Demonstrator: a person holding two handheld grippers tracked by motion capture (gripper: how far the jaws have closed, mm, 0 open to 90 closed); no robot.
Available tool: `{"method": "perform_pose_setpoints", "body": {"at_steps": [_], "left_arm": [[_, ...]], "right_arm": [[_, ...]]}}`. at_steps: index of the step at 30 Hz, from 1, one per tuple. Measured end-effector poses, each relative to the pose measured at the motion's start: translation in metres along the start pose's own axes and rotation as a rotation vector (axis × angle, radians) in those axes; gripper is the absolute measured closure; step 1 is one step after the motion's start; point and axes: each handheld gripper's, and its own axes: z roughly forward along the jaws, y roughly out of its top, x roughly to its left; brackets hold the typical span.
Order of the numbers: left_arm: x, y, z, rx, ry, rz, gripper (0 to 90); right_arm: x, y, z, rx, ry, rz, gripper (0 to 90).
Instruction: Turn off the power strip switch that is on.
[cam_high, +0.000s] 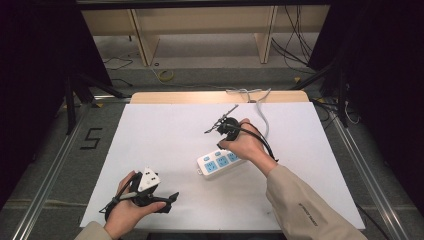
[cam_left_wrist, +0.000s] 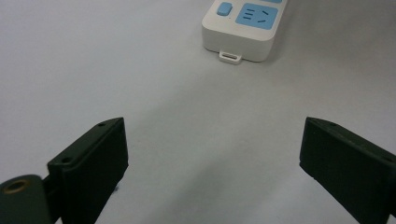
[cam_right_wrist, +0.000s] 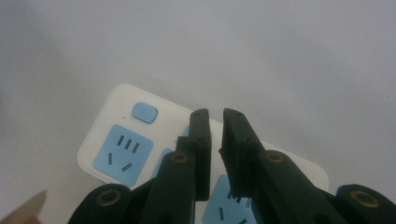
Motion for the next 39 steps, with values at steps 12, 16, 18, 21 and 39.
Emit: {"method": "perform_pose_setpoints", "body": {"at_steps": [12, 16, 18, 21, 39], "left_arm": [[0.000, 0.000, 0.000, 0.003, 0.000, 0.000, 7.4], [0.000, 0.000, 0.000, 0.004, 0.001, 0.000, 7.4], [0.000, 0.000, 0.000, 0.000, 0.001, -0.005, 7.4], [0.000, 0.000, 0.000, 0.002, 0.002, -0.003, 7.4], [0.001, -0.001, 0.000, 0.003, 0.007, -0.008, 7.4]], "right_arm": [[-0.005, -0.010, -0.013, -0.060, -0.011, -0.005, 73.8], [-0.007, -0.014, -0.018, -0.070, -0.013, 0.001, 70.4], [-0.007, -0.016, -0.020, -0.080, -0.014, 0.000, 68.5], [-0.009, -0.019, -0.023, -0.102, -0.016, -0.002, 65.1], [-0.019, -0.051, -0.052, -0.220, -0.042, 0.013, 51.9]]}}
